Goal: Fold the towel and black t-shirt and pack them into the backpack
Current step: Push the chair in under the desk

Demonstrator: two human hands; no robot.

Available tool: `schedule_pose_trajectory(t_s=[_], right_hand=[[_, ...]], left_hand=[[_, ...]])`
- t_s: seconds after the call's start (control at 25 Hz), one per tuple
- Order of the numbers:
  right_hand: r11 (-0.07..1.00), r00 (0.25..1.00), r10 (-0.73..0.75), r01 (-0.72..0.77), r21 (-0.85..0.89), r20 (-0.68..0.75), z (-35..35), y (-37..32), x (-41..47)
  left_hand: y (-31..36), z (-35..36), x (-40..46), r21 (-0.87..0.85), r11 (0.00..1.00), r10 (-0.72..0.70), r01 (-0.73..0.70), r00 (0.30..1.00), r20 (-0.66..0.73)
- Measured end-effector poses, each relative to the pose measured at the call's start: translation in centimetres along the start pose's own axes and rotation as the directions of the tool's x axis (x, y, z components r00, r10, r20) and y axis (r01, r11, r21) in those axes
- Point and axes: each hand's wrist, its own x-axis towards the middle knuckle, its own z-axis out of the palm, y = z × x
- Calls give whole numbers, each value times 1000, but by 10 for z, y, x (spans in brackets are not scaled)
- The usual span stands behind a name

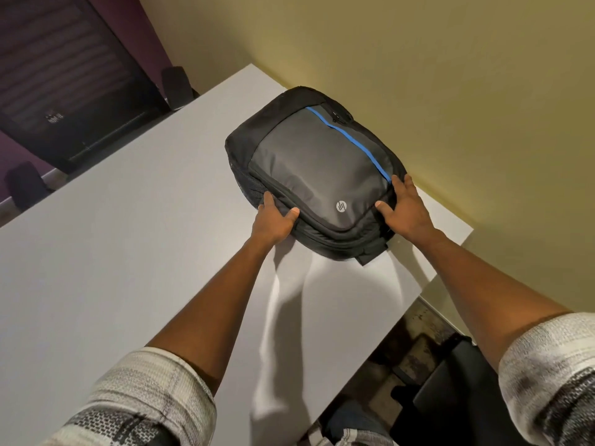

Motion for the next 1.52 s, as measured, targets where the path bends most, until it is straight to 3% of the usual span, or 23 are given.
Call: schedule_pose_trajectory(t_s=[0.44,0.76,1.2,1.52], right_hand=[[998,986,-55,60,26,-158,-7,-44,-193],[998,971,3,10,54,-241,-10,-45,-347],[983,914,180,-176,44,-364,-56,55,-504],[952,867,300,-296,72,-399,-72,158,-628]], left_hand=[[-23,-31,-157,40,948,318,-317,948,-23],[-23,-16,-277,51,889,450,-455,889,85],[3,89,-424,53,757,618,-651,739,268],[1,198,-550,51,703,636,-709,659,402]])
